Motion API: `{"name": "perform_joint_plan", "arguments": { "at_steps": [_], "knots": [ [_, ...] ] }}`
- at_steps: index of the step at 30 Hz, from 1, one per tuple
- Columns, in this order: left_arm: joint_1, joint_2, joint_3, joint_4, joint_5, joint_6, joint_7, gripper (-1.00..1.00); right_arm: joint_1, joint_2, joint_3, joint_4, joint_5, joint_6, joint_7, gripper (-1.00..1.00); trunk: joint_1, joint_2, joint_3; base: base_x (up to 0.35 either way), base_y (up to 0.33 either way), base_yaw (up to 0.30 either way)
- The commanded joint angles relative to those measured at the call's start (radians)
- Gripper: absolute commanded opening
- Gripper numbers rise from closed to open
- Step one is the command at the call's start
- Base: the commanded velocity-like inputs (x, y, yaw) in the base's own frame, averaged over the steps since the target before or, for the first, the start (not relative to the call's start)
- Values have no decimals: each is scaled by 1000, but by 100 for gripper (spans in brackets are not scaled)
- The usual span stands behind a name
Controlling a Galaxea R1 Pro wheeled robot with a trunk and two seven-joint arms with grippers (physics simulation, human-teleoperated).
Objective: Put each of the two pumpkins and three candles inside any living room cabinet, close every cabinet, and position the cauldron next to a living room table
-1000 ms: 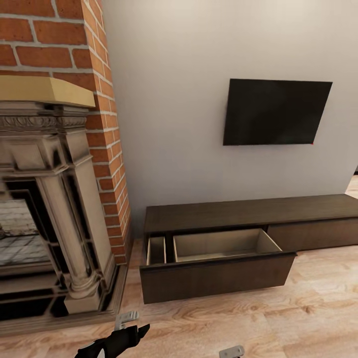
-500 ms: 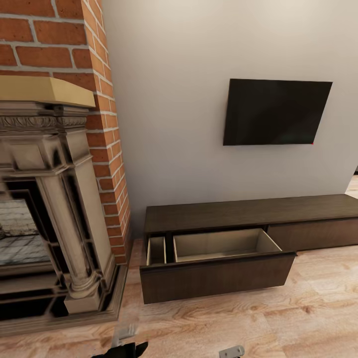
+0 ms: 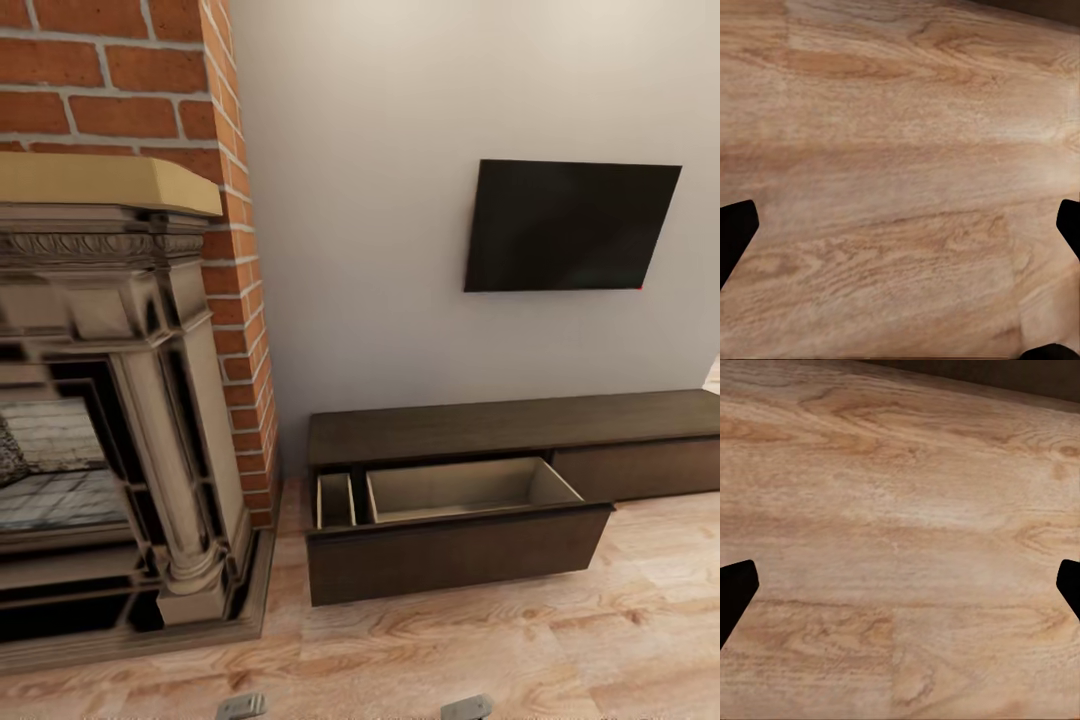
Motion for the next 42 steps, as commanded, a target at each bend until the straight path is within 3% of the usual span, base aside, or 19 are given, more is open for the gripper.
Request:
{"name": "perform_joint_plan", "arguments": {
  "at_steps": [1,10,15,28,30,31,33,37,42],
  "knots": [
    [-1,0,6,1,-3,1,-5,100,-1,1,6,2,-2,-4,-4,100,0,-1,-1,-82,307,0],
    [-1,2,7,1,-3,1,-4,100,-2,1,5,2,-2,-4,-4,100,0,-1,-1,-135,301,0],
    [-1,21,9,1,1,1,-3,100,-1,1,5,2,-2,-4,-4,100,0,-1,-1,-107,308,0],
    [-1,41,13,1,5,4,26,100,0,1,5,2,-2,-4,-4,100,0,-1,-1,-42,313,0],
    [-1,57,15,0,8,8,39,100,-1,1,5,2,-2,-4,-4,100,0,-1,-1,-2,313,0],
    [-1,92,19,-29,10,98,99,100,0,1,5,2,-2,-4,-4,100,0,-1,-1,0,310,0],
    [-1,113,20,-95,10,230,167,100,0,1,4,2,-2,-4,-4,100,0,-1,-1,0,302,0],
    [-1,127,21,-137,10,294,253,100,-1,1,3,1,-2,-4,-4,100,0,-1,-1,0,297,0],
    [-1,136,21,-149,9,315,360,100,0,1,-3,1,-2,-5,-4,100,0,-1,-1,0,297,0]
  ]
}}
